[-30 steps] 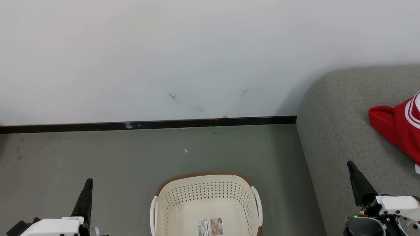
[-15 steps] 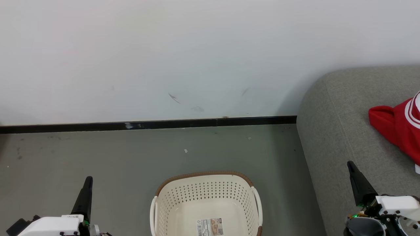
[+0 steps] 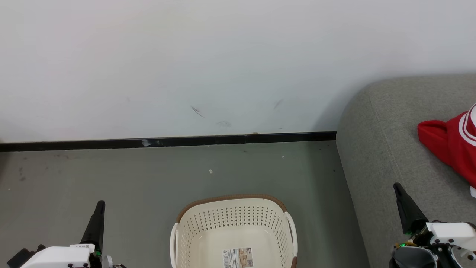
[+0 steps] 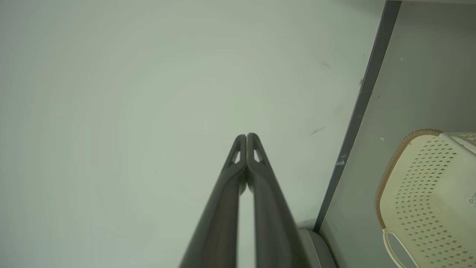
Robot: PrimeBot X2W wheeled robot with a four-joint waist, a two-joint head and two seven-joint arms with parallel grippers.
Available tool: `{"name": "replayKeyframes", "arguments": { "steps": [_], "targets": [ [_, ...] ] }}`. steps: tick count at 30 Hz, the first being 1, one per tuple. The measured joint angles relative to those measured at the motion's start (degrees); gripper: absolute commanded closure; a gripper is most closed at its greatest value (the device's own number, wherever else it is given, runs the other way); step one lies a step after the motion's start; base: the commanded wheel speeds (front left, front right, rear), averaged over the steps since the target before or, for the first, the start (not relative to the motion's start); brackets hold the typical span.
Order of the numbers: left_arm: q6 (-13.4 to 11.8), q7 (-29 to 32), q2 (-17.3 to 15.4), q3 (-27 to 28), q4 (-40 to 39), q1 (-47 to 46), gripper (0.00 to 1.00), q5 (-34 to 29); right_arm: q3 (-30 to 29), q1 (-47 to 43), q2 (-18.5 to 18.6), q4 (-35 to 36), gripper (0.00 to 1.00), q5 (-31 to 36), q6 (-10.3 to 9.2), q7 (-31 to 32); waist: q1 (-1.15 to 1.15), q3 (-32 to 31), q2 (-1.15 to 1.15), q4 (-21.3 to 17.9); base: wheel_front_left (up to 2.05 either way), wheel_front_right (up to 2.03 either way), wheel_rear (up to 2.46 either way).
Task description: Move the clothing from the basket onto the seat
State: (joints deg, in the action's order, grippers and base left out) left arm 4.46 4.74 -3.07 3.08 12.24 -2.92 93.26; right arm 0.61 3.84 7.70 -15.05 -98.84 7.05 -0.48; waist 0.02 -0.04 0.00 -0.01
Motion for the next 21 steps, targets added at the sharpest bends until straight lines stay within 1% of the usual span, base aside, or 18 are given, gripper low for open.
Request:
{"name": "replayKeyframes", "arguments": {
  "steps": [21],
  "targets": [
    [0.01, 0.24, 0.0, 0.01, 0.19, -0.01, 1.0, 0.0, 0.03, 0.02, 0.13, -0.03, 1.0, -0.01, 0.0, 0.0, 0.0, -0.01, 0.0, 0.0, 0.0, 0.0, 0.0]
  ]
}}
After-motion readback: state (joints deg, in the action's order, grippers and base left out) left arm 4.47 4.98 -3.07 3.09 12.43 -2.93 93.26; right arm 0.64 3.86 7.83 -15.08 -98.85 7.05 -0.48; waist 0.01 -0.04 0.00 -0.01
